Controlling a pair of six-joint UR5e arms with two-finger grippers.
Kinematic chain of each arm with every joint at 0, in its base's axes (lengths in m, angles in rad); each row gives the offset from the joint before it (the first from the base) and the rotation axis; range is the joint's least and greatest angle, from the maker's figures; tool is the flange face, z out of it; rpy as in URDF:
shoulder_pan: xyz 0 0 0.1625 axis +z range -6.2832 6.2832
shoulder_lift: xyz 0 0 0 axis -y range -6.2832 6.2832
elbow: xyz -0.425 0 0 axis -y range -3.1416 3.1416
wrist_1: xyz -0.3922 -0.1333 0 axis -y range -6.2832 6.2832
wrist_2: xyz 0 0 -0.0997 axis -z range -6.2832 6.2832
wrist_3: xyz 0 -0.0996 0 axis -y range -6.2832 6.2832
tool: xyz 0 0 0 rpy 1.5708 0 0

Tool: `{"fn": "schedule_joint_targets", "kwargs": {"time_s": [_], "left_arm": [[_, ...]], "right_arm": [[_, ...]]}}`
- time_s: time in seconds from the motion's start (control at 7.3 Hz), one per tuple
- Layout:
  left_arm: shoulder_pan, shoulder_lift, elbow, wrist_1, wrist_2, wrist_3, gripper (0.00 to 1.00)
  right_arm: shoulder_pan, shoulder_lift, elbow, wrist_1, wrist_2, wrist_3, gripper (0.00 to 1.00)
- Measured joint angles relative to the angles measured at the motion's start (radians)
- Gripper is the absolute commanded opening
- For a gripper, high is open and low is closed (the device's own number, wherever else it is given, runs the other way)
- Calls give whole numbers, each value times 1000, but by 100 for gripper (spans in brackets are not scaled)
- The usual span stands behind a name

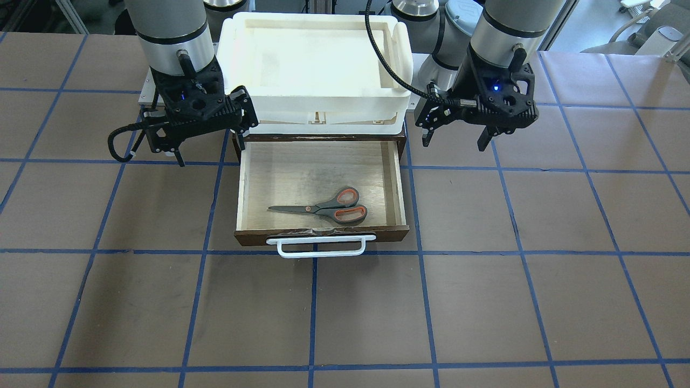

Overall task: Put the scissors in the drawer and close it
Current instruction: 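Raise the right gripper out of the drawer back toward its start, then reach the left gripper over the drawer's far edge near the handle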

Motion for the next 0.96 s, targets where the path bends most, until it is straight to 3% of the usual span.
{"fn": "schedule_joint_targets", "kwargs": {"time_s": [0.41,0.96], "left_arm": [[-89,-134,33,164,20,-120,100],[-226,-411,258,225,59,-284,100]], "right_arm": [[-60,-11,3,16,-6,59,100],[-155,-12,3,22,5,51,100]]}}
